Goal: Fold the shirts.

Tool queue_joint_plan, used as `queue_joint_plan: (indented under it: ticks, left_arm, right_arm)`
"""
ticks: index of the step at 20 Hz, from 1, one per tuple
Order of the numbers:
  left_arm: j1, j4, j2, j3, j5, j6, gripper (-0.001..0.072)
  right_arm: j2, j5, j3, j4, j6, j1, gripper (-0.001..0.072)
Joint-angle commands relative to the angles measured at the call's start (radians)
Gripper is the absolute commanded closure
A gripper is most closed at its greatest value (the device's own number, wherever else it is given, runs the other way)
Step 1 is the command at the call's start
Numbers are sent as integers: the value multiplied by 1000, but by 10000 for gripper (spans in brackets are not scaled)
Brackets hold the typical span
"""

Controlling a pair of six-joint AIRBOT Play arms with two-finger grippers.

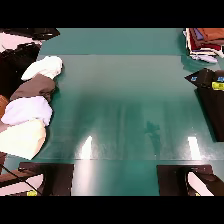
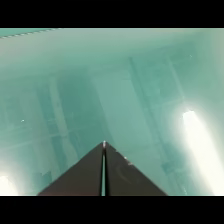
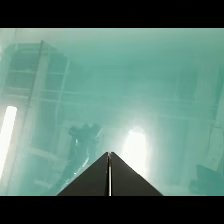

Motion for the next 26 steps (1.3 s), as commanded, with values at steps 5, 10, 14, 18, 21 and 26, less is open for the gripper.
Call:
queue_joint_plan:
  ticks: [5, 10, 14, 18, 21, 26]
  left_arm:
    - [0, 0, 0, 0, 0, 0, 684]
    - [0, 0, 0, 0, 0, 0, 684]
    - [0, 5, 0, 0, 47, 11, 683]
    - [0, 415, -32, 0, 136, 24, 82]
    - [56, 544, -148, 0, 140, -31, 82]
    - [187, 441, -443, 0, 162, -63, 81]
  right_arm:
    - [1, -5, 1, 3, 0, 5, 695]
    - [1, -4, 1, 3, 0, 5, 695]
    - [1, -4, 1, 3, 0, 5, 695]
    - [0, -5, 1, 3, 0, 5, 695]
    - [0, -5, 1, 3, 0, 5, 695]
    - [0, -5, 1, 3, 0, 5, 695]
